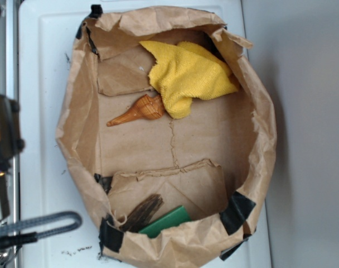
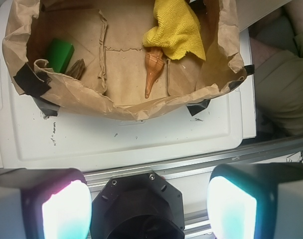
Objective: Grab the yellow cloth.
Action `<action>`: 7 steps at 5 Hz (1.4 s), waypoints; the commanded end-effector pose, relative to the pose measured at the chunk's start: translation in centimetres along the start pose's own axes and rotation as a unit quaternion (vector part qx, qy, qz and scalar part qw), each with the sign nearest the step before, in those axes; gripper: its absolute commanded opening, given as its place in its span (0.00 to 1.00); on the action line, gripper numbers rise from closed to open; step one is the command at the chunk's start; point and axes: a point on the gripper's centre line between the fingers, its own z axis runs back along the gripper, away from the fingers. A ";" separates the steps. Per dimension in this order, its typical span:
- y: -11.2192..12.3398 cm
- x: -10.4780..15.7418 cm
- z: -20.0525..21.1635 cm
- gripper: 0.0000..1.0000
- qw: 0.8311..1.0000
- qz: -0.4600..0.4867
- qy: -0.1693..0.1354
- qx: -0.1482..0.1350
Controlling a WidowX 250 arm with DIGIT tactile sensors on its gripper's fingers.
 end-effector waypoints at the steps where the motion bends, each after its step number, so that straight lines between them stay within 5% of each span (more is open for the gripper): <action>1: -0.1 0.3 0.8 1.00 1.000 0.000 -0.016 -0.003; 3: -0.1 0.3 0.8 1.00 1.000 0.000 -0.016 -0.003; 5: -2.9 8.7 -2.2 1.00 0.995 -0.048 -0.082 -0.011; 6: -2.6 11.3 -5.0 1.00 0.987 -0.113 -0.118 -0.012; 7: -0.6 13.5 -8.5 1.00 0.983 -0.146 -0.113 -0.012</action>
